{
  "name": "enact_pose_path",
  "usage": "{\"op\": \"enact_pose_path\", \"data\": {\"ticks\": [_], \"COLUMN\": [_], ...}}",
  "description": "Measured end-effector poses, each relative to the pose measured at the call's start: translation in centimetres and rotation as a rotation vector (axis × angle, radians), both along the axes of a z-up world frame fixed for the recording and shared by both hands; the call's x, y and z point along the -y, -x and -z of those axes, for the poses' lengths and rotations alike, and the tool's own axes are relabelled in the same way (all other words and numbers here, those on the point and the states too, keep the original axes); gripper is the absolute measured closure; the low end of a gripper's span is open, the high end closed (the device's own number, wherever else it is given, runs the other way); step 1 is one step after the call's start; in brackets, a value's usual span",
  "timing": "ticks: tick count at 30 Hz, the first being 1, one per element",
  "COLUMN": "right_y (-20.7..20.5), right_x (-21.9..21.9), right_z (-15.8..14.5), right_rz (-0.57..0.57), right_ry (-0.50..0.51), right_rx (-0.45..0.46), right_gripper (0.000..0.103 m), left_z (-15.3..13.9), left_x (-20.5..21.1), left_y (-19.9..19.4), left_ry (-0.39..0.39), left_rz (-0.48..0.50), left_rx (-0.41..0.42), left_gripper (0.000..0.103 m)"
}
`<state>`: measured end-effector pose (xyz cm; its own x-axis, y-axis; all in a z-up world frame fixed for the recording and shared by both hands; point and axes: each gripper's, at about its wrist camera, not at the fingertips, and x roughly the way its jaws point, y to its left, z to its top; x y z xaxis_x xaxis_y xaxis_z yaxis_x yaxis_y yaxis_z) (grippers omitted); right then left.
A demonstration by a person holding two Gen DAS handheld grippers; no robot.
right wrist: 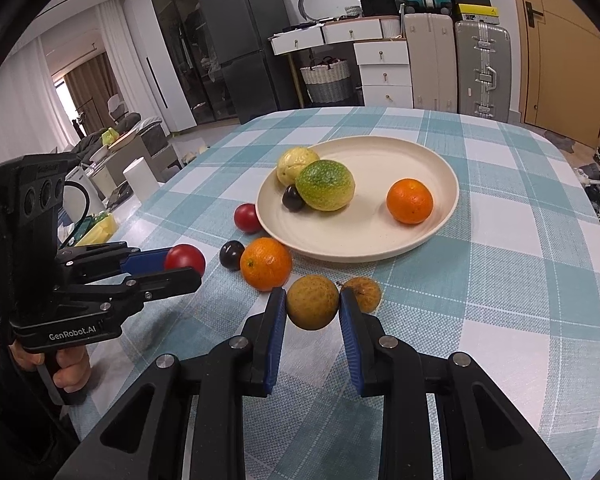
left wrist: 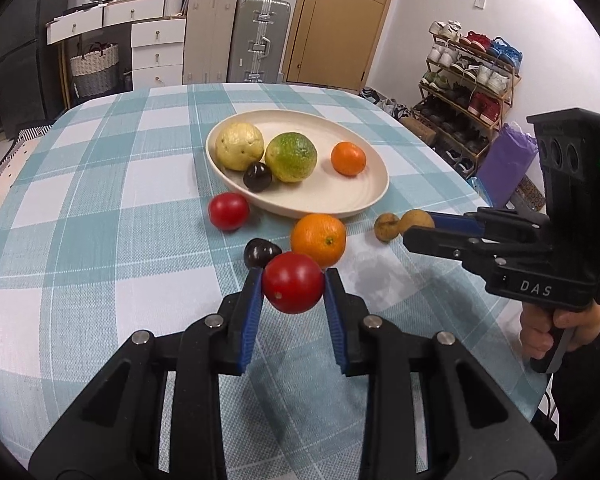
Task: Organize fruits
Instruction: 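Carry the red tomato with the left gripper while the right gripper carries the brown fruit to the plate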
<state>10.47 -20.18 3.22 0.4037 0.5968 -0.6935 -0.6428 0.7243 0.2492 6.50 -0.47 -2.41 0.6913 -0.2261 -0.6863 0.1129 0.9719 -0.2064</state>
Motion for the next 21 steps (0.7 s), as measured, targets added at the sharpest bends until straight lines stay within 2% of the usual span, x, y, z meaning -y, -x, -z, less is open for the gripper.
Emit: {"op": "enact_pose_path", "data": {"ticks": [21], "right_y": [-2.2], "right_x": [0.5], "right_z": [-1.7], "right_rz": [0.045], "right_ry": [-0.015], "right_rx": [0.061], "right_gripper": [0.076], "left_z": [-1.4], "left_x": [0.1], "left_y": [-5.5], "left_ry": [0.011], "left_rz": [-0.015], "left_rx": [0.070], "left_gripper": [0.076]}}
